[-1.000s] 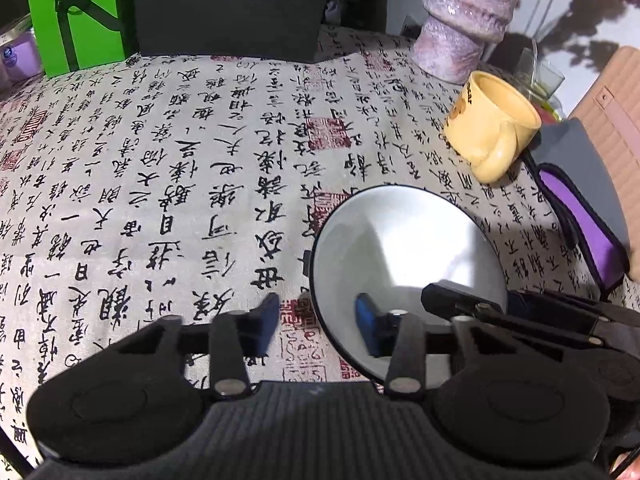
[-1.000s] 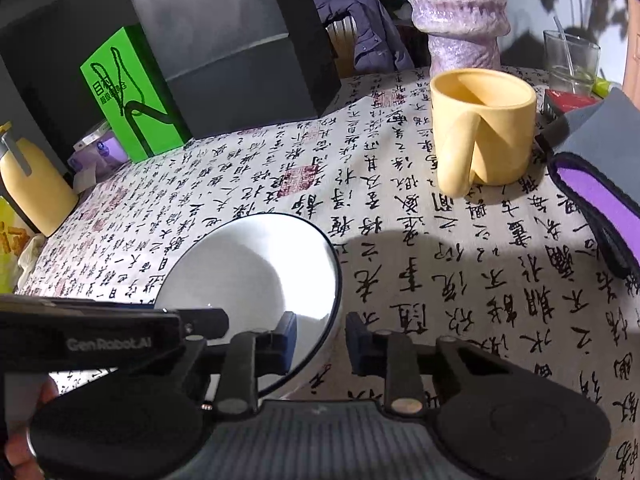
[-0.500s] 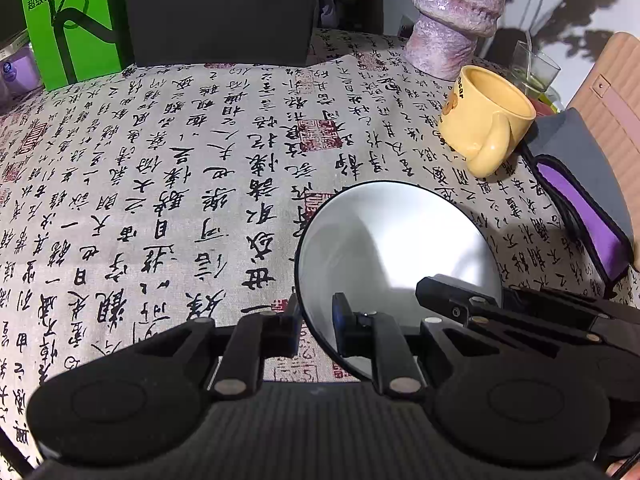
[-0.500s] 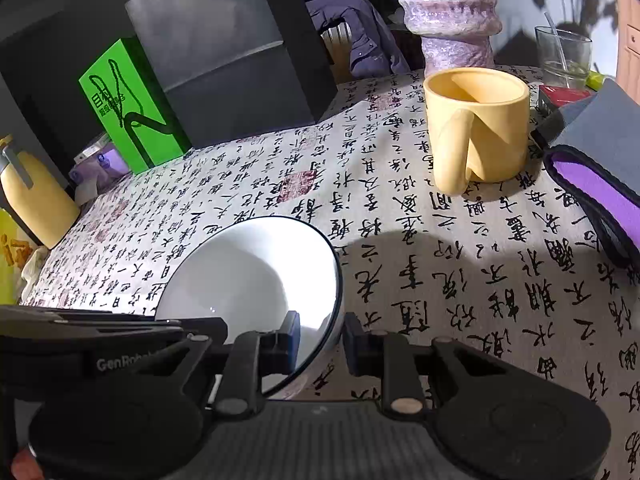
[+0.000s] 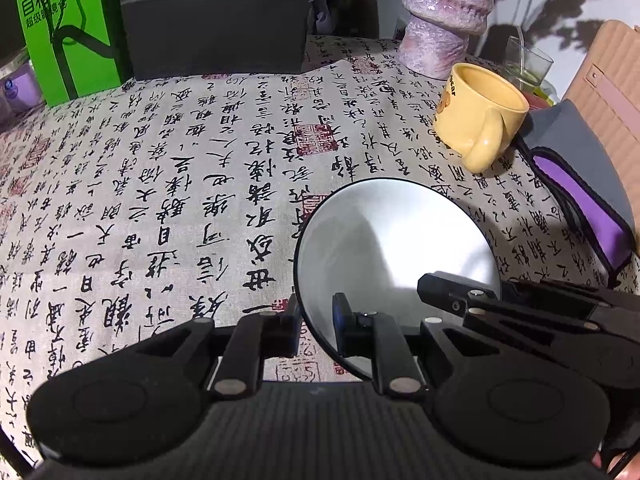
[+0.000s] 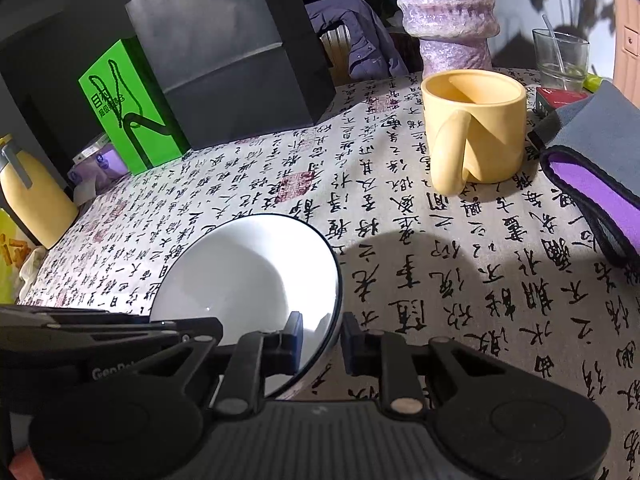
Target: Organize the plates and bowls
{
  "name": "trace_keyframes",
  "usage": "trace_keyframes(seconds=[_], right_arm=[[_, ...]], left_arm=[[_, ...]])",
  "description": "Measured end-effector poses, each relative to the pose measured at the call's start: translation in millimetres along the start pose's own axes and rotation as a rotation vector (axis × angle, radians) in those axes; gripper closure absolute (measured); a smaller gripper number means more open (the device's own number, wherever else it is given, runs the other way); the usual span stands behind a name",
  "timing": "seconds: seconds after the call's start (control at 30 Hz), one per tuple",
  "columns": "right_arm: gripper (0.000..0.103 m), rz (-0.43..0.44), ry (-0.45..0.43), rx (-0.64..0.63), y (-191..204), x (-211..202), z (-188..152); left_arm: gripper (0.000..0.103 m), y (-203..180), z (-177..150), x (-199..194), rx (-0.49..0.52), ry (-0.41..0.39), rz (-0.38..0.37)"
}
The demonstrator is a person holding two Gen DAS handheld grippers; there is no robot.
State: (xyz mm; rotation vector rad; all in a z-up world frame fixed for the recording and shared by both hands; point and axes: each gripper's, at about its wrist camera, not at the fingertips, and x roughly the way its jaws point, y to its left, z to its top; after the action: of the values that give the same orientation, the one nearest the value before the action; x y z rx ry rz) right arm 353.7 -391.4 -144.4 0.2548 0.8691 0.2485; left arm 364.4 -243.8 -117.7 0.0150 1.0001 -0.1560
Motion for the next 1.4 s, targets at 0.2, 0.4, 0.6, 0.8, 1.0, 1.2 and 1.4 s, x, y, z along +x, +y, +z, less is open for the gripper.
trace_keyframes(seconds=[0.2,0.4,0.6,0.8,1.0,1.2,1.4], right_arm=[[0.085,0.004,0.002,-0.011,2,0,-1],[0.087,0.012,-0.002,-0.013,2,-2,0],[0.089,0.012,-0.007,-0.006,3,-3,2],[0.090,-0.015,-0.029,-0.034,16,-10,10],[0.090,-0.026,-0.040,-0.048,30,-19,11],[0.090,-0.028,-0.061,-0.065,42,-32,11],[0.090,-0.022,-0.078,-0.074,54,-44,9]], left_arm=[[0.087,-1,-1,-6,0.013,-0.023,0.006],[0.087,-4,-3,-12,0.037,-0.036,0.020],[0.087,-2,-2,-16,0.041,-0.036,0.014],[0.086,3,0,-26,0.036,-0.054,0.007],[0.086,9,-1,-38,0.028,-0.074,0.004],[0.086,15,-6,-52,0.025,-0.096,0.004],[0.087,22,-12,-69,0.018,-0.120,0.005]])
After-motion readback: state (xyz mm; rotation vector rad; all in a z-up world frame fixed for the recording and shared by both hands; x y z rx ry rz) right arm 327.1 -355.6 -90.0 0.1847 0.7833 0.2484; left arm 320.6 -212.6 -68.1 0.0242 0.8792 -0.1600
